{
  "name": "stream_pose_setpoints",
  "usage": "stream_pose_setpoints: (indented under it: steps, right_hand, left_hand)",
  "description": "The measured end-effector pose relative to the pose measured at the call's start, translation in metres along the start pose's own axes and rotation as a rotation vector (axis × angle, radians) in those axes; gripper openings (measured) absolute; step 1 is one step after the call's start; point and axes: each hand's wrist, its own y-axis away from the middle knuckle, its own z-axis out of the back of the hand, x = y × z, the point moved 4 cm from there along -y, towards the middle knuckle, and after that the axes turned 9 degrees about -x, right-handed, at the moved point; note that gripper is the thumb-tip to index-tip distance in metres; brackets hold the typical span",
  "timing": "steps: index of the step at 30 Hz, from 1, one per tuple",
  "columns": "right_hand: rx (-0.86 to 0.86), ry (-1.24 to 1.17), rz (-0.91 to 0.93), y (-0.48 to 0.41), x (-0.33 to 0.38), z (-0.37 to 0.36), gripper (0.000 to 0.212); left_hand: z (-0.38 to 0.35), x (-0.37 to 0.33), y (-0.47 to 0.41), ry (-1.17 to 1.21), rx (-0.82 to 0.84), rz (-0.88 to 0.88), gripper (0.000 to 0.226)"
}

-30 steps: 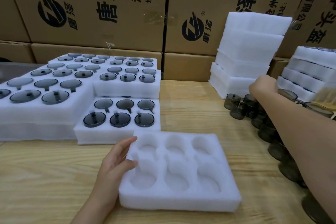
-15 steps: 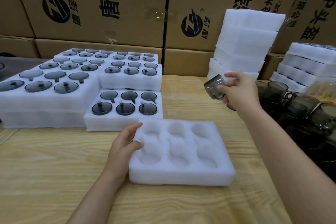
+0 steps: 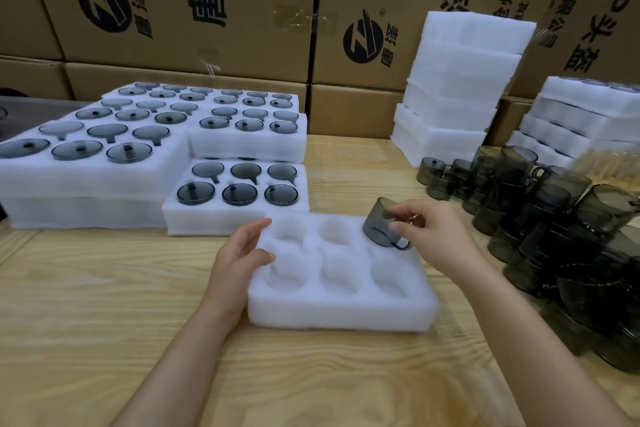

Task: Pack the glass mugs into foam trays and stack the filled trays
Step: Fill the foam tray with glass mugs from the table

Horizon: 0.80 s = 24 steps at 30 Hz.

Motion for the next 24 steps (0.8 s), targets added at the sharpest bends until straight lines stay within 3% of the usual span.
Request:
stream_pose_setpoints:
  steps: [4, 10, 14, 15, 20, 24]
  right_hand:
    - [0.049, 0.079, 0.016, -0.004, -0.003, -0.007, 0.019]
    - [0.106, 0.405, 0.174, -0.003, 0.009, -0.018, 0.013]
    - [-0.155, 0.283, 0.159, -0.015, 0.018, -0.010, 0.033]
    - [-0.131, 0.273, 0.158, -0.023, 0.020, -0.014, 0.039]
    - [0.410, 0.260, -0.059, -0.045, 0.006, -0.054, 0.058]
    - [0.526, 0.351, -0.038, -0.045, -0.011, -0.066, 0.053]
  left_hand:
    - [0.000, 0.001, -0.001, 0.001, -0.006, -0.006, 0.054]
    - [0.000, 0.001, -0.001, -0.003, -0.002, -0.015, 0.054]
    - [0.000, 0.001, -0.001, 0.002, -0.006, -0.021, 0.054]
    - [0.000, 0.001, -0.001, 0.000, -0.007, -0.025, 0.054]
    - [-0.001, 0.000, -0.001, -0.004, -0.004, -0.027, 0.054]
    - [-0.002, 0.000, 0.000, 0.000, -0.007, -0.045, 0.054]
